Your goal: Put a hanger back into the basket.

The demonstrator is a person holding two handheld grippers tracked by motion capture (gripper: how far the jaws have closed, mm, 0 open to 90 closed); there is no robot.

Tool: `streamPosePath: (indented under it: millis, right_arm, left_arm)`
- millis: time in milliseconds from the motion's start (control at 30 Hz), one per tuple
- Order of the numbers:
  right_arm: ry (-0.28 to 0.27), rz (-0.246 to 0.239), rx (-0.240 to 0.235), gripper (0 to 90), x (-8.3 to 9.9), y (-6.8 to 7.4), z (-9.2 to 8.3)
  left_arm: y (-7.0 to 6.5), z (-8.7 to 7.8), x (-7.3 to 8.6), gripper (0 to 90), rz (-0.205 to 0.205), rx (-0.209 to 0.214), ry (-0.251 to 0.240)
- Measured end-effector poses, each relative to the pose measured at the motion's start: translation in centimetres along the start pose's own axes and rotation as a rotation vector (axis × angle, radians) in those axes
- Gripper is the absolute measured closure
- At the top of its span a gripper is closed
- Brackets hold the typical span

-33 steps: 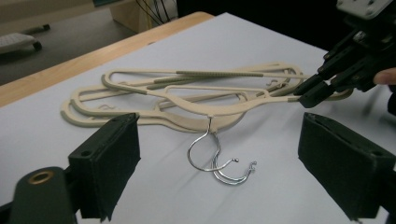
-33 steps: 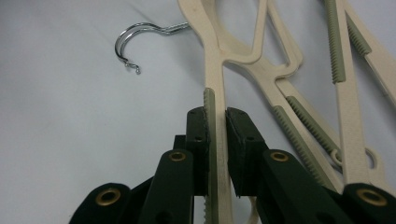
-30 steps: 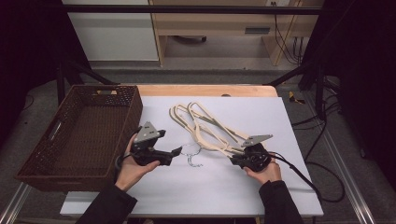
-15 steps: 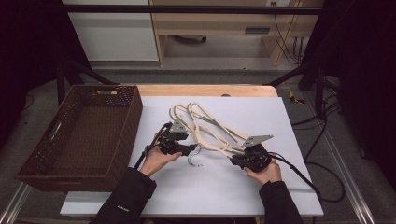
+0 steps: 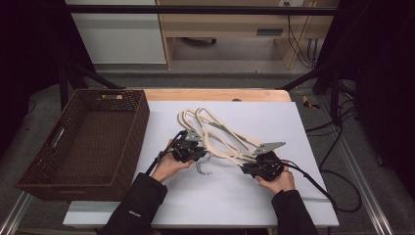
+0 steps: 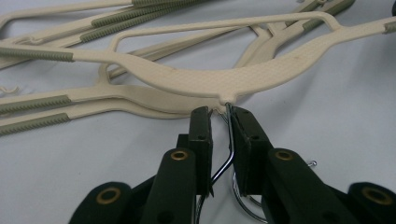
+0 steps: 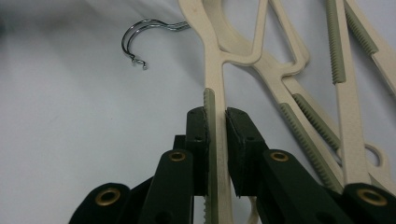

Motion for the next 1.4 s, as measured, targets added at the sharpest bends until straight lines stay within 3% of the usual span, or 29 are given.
streamPosePath:
  millis: [300, 467, 633, 667, 733, 767, 800, 867, 900, 933, 1100, 1267, 1400]
  right_arm:
    - [0.013, -0.027, -0.018, 79.5, 0.3, 0.2, 0.1]
    - [0.012, -0.025, -0.03, 79.2, 0.5, 0.5, 0.1]
    - [0.015, -0.054, -0.034, 78.2, 0.7, 0.7, 0.1]
    - [-0.001, -0.057, -0.039, 72.5, 0.5, 0.9, 0.0]
    - [-0.01, -0.061, -0.039, 70.3, 0.4, 1.0, -0.1]
    - [-0.026, -0.066, -0.031, 67.9, 0.1, 1.0, -0.2]
    - [-0.069, -0.104, -0.007, 58.9, -0.7, 1.1, -0.4]
    - [-0.078, -0.121, -0.004, 57.4, -1.0, 1.2, -0.4]
    - [-0.119, -0.154, 0.025, 50.5, -2.0, 1.7, -0.2]
    - [-0.123, -0.176, 0.028, 50.0, -2.2, 1.9, -0.1]
    - [-0.151, -0.234, 0.053, 43.9, -4.1, 3.4, 1.5]
    - [-0.095, -0.273, 0.07, 47.6, -4.0, 4.2, 4.2]
    - [-0.044, -0.308, 0.111, 62.6, -3.2, 3.9, 5.4]
  left_arm:
    - [-0.5, -0.7, 0.2, 84.1, 0.085, -0.003, 0.03]
    - [-1.0, -1.3, -0.1, 84.4, 0.134, -0.041, 0.07]
    - [-1.6, -1.7, -0.4, 84.4, 0.129, -0.051, 0.095]
    - [-1.8, -1.9, -0.5, 84.4, 0.146, -0.051, 0.118]
    - [-2.1, -1.8, -0.5, 84.4, 0.136, -0.046, 0.117]
    - [-2.2, -1.9, -0.4, 84.4, 0.151, -0.046, 0.135]
    - [-2.4, -1.9, -0.3, 84.4, 0.147, -0.048, 0.147]
    - [-2.6, -1.8, -0.3, 84.4, 0.135, -0.048, 0.142]
    - [-2.8, -2.0, -0.4, 84.4, 0.127, -0.048, 0.146]
    - [-2.7, -2.1, -0.4, 84.4, 0.139, -0.053, 0.158]
    - [-3.4, -2.2, -0.5, 84.4, 0.124, -0.043, 0.155]
    - [-3.8, -2.3, -0.5, 84.3, 0.122, -0.037, 0.165]
    - [-3.8, -2.4, -0.5, 84.1, 0.129, -0.037, 0.167]
Point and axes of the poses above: each handheld gripper's, and its own axes: z roughly forward along the jaws, x roughly out of its underside, y roughly to its left, the point moved 10 cm from there along z, roughly forward along the jaws, and after that the axes turned 1 degree about z, right-handed, at the moved point
